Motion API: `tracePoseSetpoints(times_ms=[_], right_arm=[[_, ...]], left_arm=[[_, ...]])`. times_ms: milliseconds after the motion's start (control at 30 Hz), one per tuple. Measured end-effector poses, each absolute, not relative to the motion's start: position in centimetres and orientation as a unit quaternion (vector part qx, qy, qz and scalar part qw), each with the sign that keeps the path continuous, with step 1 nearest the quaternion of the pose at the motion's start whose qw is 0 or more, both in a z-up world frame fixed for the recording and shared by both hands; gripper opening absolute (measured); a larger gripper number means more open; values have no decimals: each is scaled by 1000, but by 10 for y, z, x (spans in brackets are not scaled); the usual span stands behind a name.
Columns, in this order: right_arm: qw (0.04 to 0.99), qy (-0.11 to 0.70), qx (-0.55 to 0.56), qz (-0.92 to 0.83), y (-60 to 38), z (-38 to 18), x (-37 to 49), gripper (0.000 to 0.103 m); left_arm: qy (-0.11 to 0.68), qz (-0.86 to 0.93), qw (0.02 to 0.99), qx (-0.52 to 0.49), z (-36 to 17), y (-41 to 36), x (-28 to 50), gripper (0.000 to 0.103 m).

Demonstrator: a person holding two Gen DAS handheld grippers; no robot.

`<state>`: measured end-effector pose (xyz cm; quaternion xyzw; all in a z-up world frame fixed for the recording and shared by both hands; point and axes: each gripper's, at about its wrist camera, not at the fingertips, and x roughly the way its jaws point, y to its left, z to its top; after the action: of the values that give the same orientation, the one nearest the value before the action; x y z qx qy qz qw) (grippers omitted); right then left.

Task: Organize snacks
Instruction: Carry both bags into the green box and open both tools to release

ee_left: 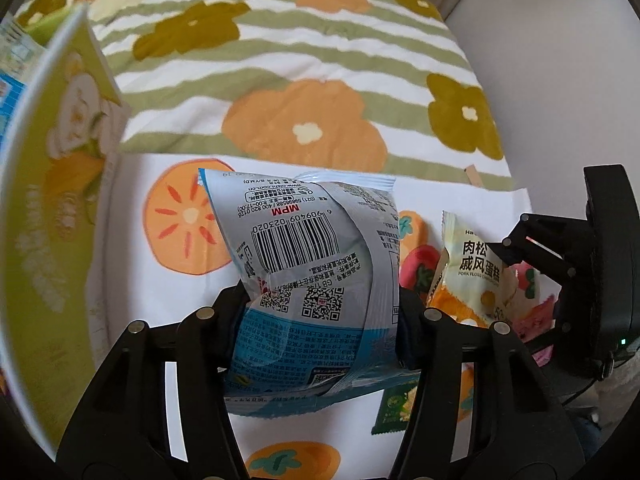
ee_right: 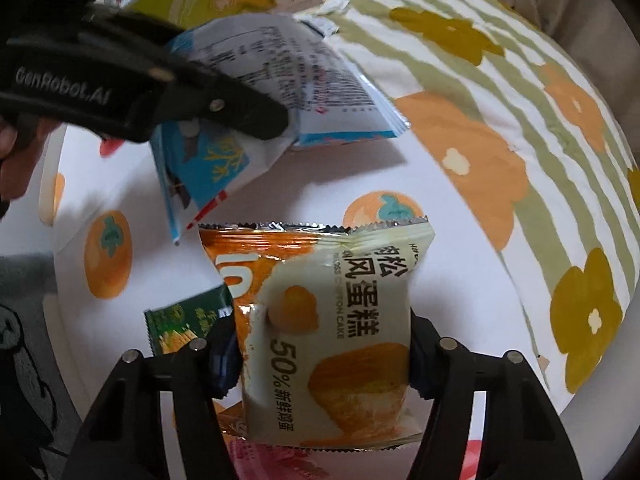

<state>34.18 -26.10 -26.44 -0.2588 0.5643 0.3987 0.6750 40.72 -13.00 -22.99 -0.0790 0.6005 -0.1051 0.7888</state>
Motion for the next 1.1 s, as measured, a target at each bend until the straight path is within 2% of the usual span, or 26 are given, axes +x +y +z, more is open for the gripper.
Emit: tracePoseSetpoints(times_ms=[367,600,900,1100], right_arm=[[753,535,-193,330,-241,-193,344,60],[809,498,-141,278,-207,-130,336,60],[834,456,-115,288,-118,-83,322,60],[842,444,-88,294,-62,-72,322,60]], left_arm=[[526,-101,838,-109,-137,-75,375,52],[477,-79,867,-119,-79,2,350,53],[444,-39,885,-138,-43,120,343,53],[456,-38,877,-145,-49,181,367,53]])
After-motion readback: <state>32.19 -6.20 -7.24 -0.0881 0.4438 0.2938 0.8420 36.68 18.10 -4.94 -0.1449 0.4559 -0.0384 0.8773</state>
